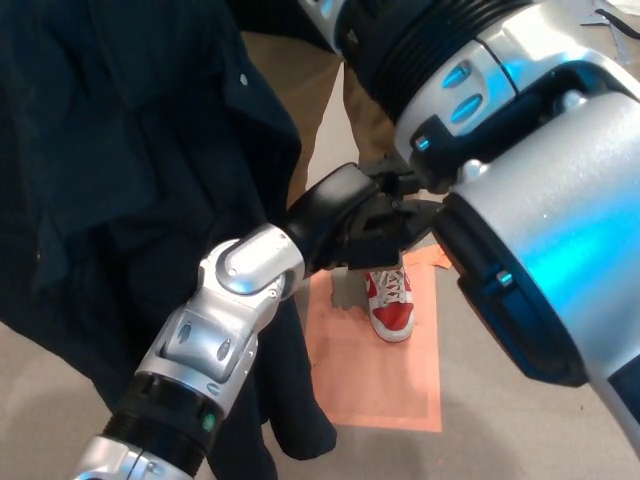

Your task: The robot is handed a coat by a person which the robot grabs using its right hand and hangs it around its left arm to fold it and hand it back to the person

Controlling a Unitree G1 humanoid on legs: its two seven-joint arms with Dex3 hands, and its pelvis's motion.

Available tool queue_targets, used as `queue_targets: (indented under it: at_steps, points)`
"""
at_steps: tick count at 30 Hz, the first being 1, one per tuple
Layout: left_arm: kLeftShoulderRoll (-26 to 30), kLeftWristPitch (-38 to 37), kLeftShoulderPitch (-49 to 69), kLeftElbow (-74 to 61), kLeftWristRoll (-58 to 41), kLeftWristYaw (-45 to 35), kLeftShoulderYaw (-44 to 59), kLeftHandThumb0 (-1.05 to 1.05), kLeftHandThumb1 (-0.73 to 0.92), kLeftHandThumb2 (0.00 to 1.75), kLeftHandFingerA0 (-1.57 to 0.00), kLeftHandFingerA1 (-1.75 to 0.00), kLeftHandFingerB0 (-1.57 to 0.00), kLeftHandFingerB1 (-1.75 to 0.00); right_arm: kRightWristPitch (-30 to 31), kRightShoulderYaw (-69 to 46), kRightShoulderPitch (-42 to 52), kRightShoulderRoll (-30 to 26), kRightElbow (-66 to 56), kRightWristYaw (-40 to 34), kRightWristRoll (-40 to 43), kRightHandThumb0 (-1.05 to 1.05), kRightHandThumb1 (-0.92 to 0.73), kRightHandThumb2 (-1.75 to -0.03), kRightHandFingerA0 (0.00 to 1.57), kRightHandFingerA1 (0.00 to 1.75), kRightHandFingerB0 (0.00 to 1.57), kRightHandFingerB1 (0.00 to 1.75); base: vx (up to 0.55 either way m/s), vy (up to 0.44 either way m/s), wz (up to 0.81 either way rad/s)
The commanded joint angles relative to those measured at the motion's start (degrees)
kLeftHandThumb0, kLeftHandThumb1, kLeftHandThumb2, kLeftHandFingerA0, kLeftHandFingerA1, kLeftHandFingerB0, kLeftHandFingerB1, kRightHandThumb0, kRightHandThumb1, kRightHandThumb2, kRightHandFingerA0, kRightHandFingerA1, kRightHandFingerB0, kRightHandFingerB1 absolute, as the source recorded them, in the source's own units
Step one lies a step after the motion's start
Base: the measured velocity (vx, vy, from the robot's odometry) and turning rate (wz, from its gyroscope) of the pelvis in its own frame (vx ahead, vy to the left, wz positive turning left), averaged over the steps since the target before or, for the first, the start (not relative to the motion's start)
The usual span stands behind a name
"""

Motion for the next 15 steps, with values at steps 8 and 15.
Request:
queue_targets:
  at_steps: [8, 15]
  points:
    - [1.0, -0.5, 0.8, -1.8, 1.0, 0.0, 0.5, -0.65, 0.91, 0.68, -0.32, -0.32, -0.34, -0.32, -1.3, -0.4, -3.6, 2.4, -0.7, -0.9, 1.6, -0.4, -0.85, -0.67, 1.1, 0.65, 0.81, 0.6, 0.0, 0.0, 0.0]
    - [11.6, 6.7, -21.5, 26.9, 16.4, 16.2, -2.5, -0.56, 0.72, 0.62, -0.29, -0.33, -0.32, -0.32, -1.2, -4.2, -5.3, 6.4, -22.9, 1.8, 9.8, -0.4, -0.86, -0.68, 1.31, 0.68, 1.22, 0.73, 0.0, 0.0, 0.0]
